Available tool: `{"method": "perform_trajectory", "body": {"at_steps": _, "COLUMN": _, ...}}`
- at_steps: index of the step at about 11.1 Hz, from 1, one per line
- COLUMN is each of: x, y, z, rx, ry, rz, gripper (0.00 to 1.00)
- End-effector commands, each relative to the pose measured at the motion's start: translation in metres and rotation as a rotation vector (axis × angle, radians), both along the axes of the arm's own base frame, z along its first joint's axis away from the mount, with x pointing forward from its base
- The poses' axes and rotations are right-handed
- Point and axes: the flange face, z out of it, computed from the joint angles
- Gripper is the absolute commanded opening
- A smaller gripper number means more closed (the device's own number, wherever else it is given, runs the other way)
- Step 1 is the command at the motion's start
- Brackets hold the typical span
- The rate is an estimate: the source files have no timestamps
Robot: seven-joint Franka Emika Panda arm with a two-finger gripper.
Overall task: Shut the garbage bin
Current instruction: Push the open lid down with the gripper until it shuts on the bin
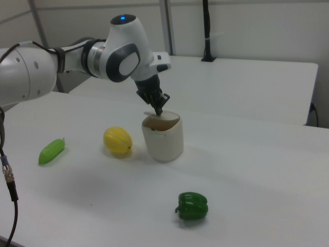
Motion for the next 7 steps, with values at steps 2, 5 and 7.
{"method": "perform_trajectory", "body": {"at_steps": 2, "x": -0.016, "y": 0.007, "z": -0.024, "rx": 0.006, "ry": 0.069, "rz": 0.038, "gripper": 0.00}}
{"method": "perform_trajectory", "body": {"at_steps": 5, "x": -0.016, "y": 0.007, "z": -0.036, "rx": -0.001, "ry": 0.085, "rz": 0.042, "gripper": 0.00}}
{"method": "perform_trajectory", "body": {"at_steps": 7, "x": -0.014, "y": 0.009, "z": -0.049, "rx": -0.004, "ry": 0.101, "rz": 0.044, "gripper": 0.00}}
